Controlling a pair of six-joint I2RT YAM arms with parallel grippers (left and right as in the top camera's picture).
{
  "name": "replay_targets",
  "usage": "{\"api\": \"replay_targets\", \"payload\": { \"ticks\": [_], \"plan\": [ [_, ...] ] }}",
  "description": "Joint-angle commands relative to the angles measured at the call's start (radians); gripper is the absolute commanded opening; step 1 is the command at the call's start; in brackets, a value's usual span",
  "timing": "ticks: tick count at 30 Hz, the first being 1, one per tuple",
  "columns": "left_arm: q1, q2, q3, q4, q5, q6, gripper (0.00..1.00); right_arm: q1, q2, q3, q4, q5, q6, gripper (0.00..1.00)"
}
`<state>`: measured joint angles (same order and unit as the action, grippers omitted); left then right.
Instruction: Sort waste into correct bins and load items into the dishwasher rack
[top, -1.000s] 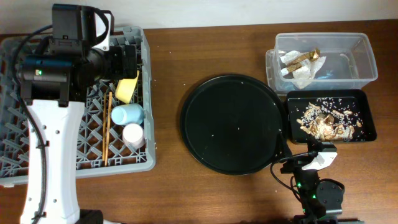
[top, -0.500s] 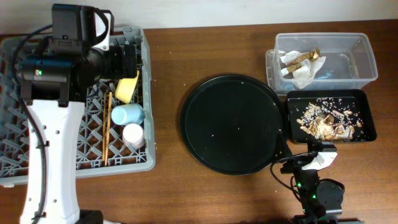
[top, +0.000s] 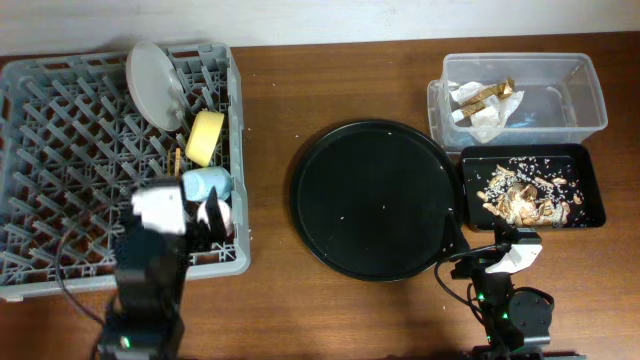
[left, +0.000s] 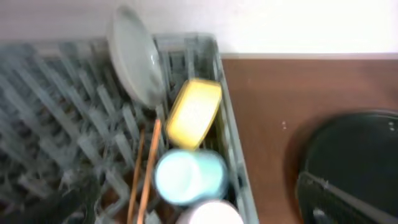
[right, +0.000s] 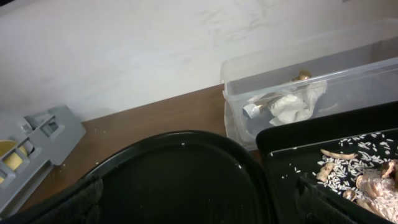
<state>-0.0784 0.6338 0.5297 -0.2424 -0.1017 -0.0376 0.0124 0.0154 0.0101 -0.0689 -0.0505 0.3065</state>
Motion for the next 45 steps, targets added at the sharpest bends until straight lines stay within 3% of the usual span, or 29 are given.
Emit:
{"api": "replay_targets", "payload": {
  "ticks": [1, 5, 9, 17, 21, 45],
  "plan": [
    [0.038, -0.207, -0.219, 0.138, -0.006, 0.009, 0.99, -0.006, -0.009, -0.005, -0.004, -0.006, 0.002, 0.98],
    [0.064, -0.364, -0.418, 0.325, -0.008, 0.009, 1.00, -0.006, -0.009, -0.005, -0.004, -0.005, 0.002, 0.98],
    [0.069, -0.472, -0.515, 0.347, -0.046, 0.009, 1.00, -0.006, -0.009, -0.005, -0.004, -0.006, 0.002, 0.98],
    [0.069, -0.547, -0.521, 0.172, -0.044, 0.033, 1.00, -0.006, -0.009, -0.005, -0.004, -0.006, 0.002, 0.98],
    [0.069, -0.629, -0.521, 0.172, -0.045, 0.035, 0.99, -0.006, -0.009, -0.005, -0.004, -0.005, 0.002, 0.98],
    [0.069, -0.629, -0.521, 0.173, -0.041, 0.035, 0.99, -0.006, -0.009, -0.005, -0.004, -0.005, 0.002, 0.98]
  ]
}}
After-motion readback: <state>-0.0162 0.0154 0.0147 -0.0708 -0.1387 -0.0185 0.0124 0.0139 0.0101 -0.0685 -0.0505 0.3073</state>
